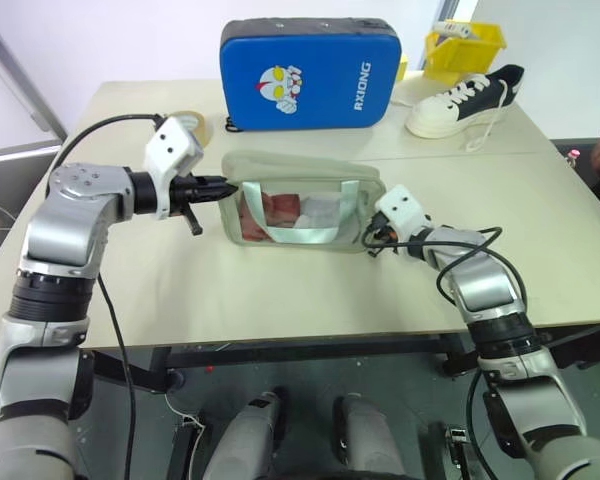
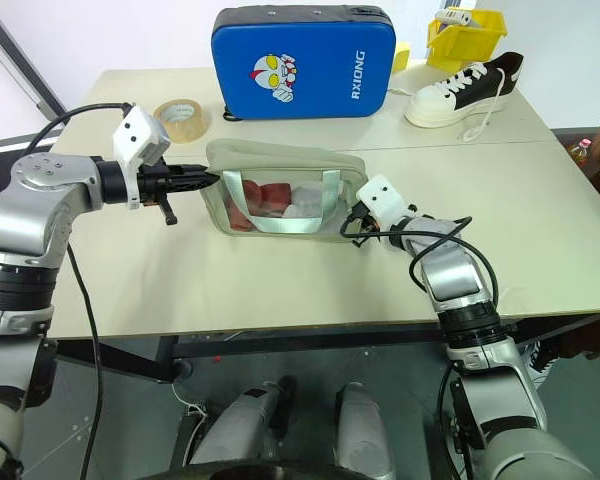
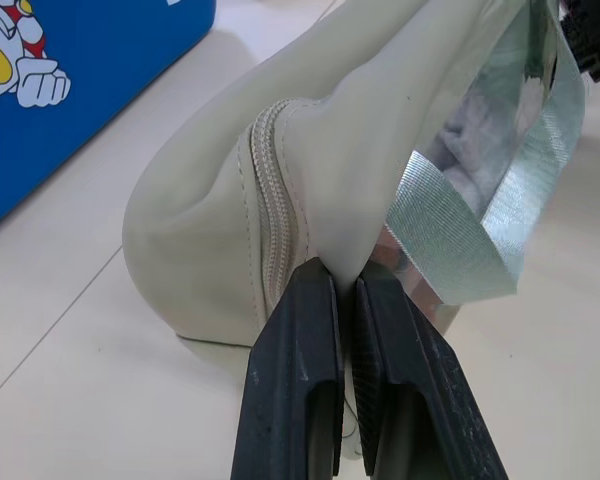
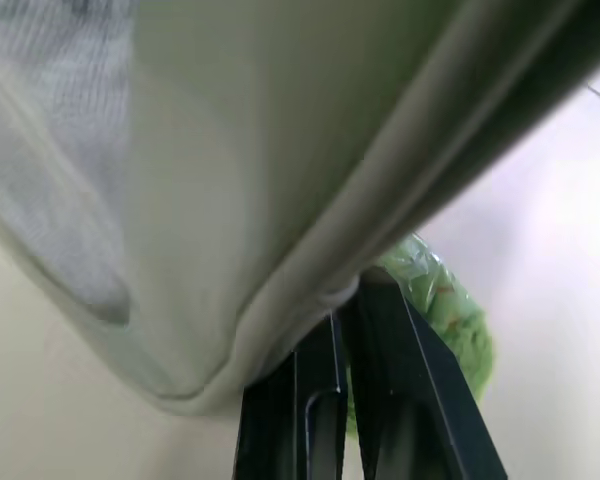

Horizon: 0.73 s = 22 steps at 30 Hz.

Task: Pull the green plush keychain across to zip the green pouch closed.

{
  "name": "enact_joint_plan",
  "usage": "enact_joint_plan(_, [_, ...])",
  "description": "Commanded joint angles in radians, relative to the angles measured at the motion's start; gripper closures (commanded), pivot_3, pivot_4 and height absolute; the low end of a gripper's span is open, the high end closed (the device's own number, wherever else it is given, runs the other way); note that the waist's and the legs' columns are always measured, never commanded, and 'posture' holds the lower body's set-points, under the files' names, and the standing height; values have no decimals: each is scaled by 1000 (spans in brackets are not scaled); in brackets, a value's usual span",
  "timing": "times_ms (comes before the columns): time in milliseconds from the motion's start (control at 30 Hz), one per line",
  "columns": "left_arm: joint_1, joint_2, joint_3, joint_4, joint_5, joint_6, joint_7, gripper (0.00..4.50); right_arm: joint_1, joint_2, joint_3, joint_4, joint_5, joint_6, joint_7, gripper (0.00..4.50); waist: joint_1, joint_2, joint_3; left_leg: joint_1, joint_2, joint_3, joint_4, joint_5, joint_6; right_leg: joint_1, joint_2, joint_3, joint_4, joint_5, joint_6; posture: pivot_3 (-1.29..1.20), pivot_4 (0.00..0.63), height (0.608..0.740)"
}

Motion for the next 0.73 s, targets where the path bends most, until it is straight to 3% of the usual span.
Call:
enact_joint_plan(33, [-2, 5, 7, -28, -11, 6, 5, 4500, -39, -53, -64, -64, 52, 32, 39, 4470, 1, 0, 0, 0, 0, 0, 0, 0, 0, 0, 0, 0, 0, 0, 0, 0, 150, 740])
enact_joint_plan(67, [-2, 5, 8, -29, -12, 6, 6, 4500, -43, -61, -69, -69, 59, 37, 43, 4470, 1, 0, 0, 0, 0, 0, 0, 0, 0, 0, 0, 0, 0, 0, 0, 0, 150, 740])
enact_joint_plan(167, [-24, 11, 49, -9, -59, 35, -12, 3469, -133, -203, -147, -115, 140, 101, 165, 3510, 1, 2, 2, -1, 0, 0, 0, 0, 0, 0, -1, 0, 0, 0, 0, 0, 150, 740])
enact_joint_plan(300, [-48, 73, 85, 20, -112, 72, -76, 1446, -220, -378, -164, -122, 215, 131, 317, 1485, 1, 2, 3, -3, 0, 0, 0, 0, 0, -2, -1, -1, -1, 0, 0, 0, 150, 740])
enact_joint_plan(367, [-57, 110, 97, 43, -127, 84, -101, 338, -247, -418, -172, -147, 275, 174, 375, 367, -2, 1, 2, -3, 0, 0, -1, -1, 2, -2, -1, -1, -2, -1, 1, 0, 150, 740])
enact_joint_plan(400, [-61, 127, 102, 55, -133, 88, -113, 22, -259, -428, -180, -165, 307, 201, 394, 46, -5, 0, 2, -3, 1, 0, -1, -2, 2, -2, -1, -1, -3, -1, 1, 0, 150, 740])
enact_joint_plan(567, [-76, 208, 117, 113, -138, 75, -157, 22, -292, -427, -241, -318, 508, 401, 426, 46, -18, 1, 2, -4, 0, 1, -1, -2, 3, -3, -2, 0, -3, -2, 0, 0, 150, 740])
enact_joint_plan(733, [-73, 177, 130, 135, -122, 37, -94, 22, -224, -386, -248, -395, 514, 411, 303, 46, -17, 1, 2, -6, 0, 1, -1, -3, 3, -3, -4, 0, -4, -2, -1, 0, 150, 740])
